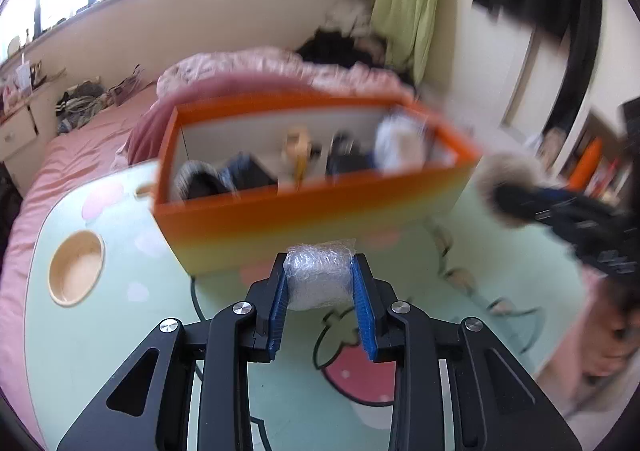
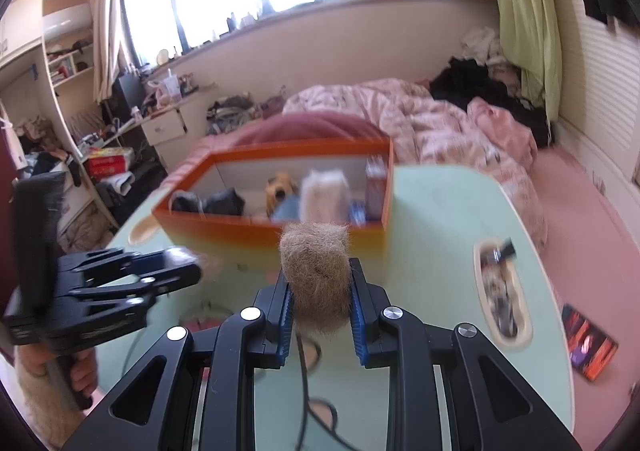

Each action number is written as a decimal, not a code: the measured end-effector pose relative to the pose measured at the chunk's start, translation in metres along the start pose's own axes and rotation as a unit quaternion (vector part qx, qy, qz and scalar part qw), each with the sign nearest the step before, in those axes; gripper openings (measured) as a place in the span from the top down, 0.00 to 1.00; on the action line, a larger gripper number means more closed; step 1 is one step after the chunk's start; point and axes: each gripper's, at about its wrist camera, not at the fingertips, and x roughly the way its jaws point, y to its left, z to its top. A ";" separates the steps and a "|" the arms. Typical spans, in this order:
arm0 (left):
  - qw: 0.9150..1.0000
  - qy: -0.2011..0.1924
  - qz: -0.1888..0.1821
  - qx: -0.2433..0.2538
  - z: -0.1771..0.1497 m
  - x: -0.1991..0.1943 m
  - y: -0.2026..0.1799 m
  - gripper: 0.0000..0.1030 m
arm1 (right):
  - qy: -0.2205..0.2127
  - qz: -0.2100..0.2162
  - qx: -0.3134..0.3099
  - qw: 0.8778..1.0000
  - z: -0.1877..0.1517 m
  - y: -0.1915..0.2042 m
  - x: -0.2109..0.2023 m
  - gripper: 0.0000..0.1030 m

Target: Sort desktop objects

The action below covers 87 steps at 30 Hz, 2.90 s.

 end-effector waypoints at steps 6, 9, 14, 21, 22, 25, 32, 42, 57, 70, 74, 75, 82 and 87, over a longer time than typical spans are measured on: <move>0.996 -0.083 0.000 -0.038 0.056 -0.028 0.015 0.69 | -0.037 -0.025 0.000 0.999 0.060 0.010 0.025 0.77; 0.992 -0.068 0.017 -0.102 0.077 0.002 0.040 0.39 | -0.015 -0.031 -0.004 0.999 0.075 0.010 0.055 0.72; 0.992 -0.057 0.027 -0.114 0.053 0.028 0.046 0.21 | 0.044 -0.044 0.008 0.998 0.055 0.005 0.092 0.45; 0.993 -0.041 0.110 -0.012 0.027 0.032 0.007 0.20 | 0.054 -0.081 -0.045 0.994 0.036 0.025 0.093 0.42; 0.993 -0.040 0.113 -0.006 0.030 0.033 0.009 0.20 | 0.057 -0.081 -0.045 0.994 0.035 0.025 0.092 0.42; 0.993 -0.038 0.115 -0.008 0.023 0.021 0.009 0.20 | 0.071 -0.070 -0.046 0.994 0.030 0.030 0.087 0.42; 0.995 -0.044 0.092 -0.002 0.018 0.014 0.021 0.20 | 0.059 -0.061 -0.043 0.995 0.024 0.038 0.083 0.42; 0.996 -0.058 0.038 -0.050 -0.019 -0.042 0.005 0.15 | 0.006 -0.058 -0.033 0.998 -0.019 0.046 0.003 0.17; 0.987 0.043 0.141 -0.064 -0.059 0.018 0.004 0.00 | 0.099 -0.095 -0.035 0.990 -0.067 0.024 0.031 0.00; 0.983 0.072 0.147 -0.079 -0.053 0.018 0.006 0.00 | 0.087 -0.095 -0.036 0.991 -0.066 0.024 0.030 0.00; 0.982 0.076 0.151 -0.082 -0.054 0.019 0.004 0.00 | 0.088 -0.096 -0.036 0.991 -0.065 0.024 0.030 0.00; 0.982 0.073 0.151 -0.082 -0.054 0.019 0.004 0.00 | 0.087 -0.096 -0.036 0.991 -0.065 0.024 0.031 0.00; 0.983 0.061 0.153 -0.083 -0.058 0.018 0.002 0.00 | 0.088 -0.096 -0.036 0.991 -0.064 0.024 0.031 0.00; 0.983 0.059 0.153 -0.082 -0.059 0.017 0.002 0.00 | 0.088 -0.096 -0.036 0.991 -0.064 0.024 0.031 0.00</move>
